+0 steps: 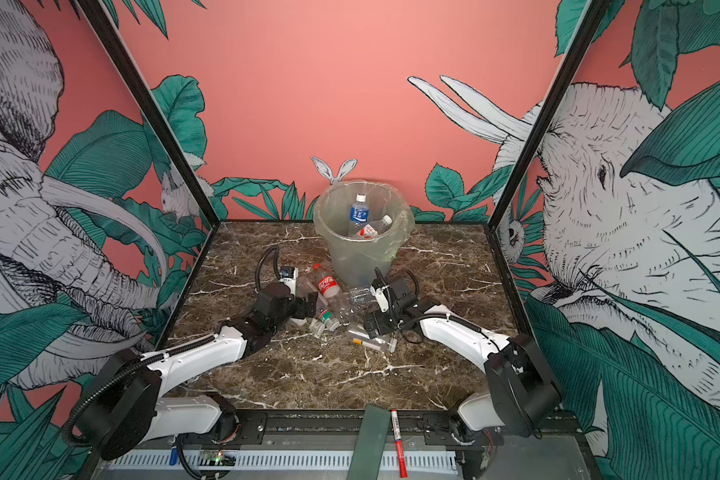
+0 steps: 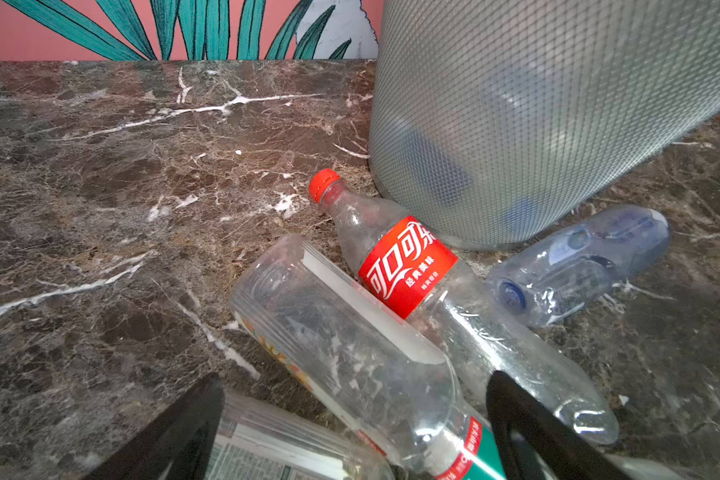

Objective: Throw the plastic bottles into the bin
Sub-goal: 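Close the right gripper around the end of the frosted yellow-labeled bottle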

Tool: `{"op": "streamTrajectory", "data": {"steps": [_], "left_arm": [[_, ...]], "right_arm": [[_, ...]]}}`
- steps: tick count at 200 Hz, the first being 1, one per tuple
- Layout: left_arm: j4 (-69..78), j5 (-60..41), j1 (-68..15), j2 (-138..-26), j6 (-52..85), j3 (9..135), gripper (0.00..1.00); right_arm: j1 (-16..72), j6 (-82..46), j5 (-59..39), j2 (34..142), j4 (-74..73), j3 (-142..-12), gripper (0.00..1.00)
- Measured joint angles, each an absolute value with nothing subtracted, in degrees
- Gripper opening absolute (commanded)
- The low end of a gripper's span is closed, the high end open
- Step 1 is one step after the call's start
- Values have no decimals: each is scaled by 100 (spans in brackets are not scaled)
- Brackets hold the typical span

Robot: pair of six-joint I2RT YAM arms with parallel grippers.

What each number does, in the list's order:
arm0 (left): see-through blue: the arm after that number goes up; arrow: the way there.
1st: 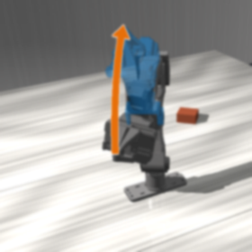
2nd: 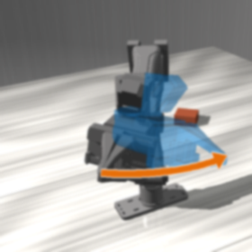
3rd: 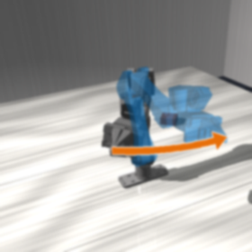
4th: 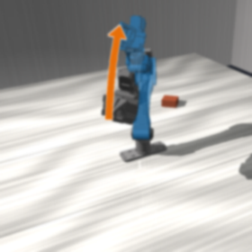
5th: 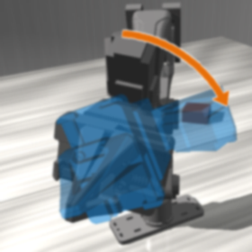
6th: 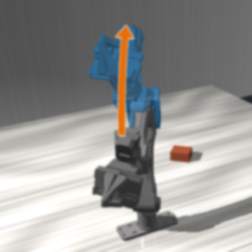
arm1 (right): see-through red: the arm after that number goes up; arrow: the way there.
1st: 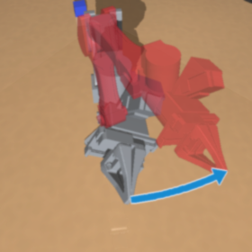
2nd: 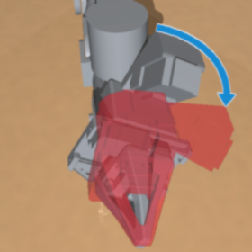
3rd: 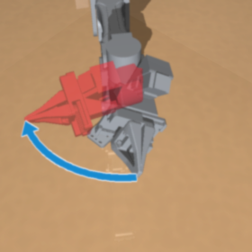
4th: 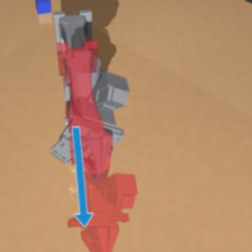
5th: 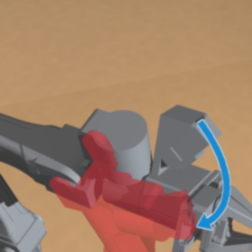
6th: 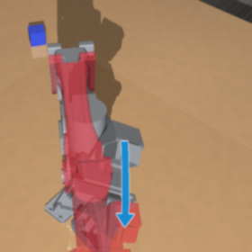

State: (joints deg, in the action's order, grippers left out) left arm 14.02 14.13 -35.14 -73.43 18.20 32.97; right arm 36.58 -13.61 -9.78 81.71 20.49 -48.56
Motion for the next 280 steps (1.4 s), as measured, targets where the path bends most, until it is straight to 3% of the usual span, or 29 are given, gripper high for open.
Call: {"op": "streamTrajectory", "data": {"steps": [55,164,224,280], "left_arm": [[1402,1406,-3503,-7347,1826,3297,100],[1404,1393,-3461,-7369,1828,3297,100],[1404,1385,-3448,-7369,1846,3297,99],[1402,1326,-3435,-7369,1857,3297,100]], "right_arm": [[4727,-1044,-696,8228,2239,-4875,97],[5505,-985,-460,8748,2808,-5225,89],[5575,-1052,-301,8801,2976,-5225,83],[5575,-1243,49,9004,3330,-5387,84]]}}
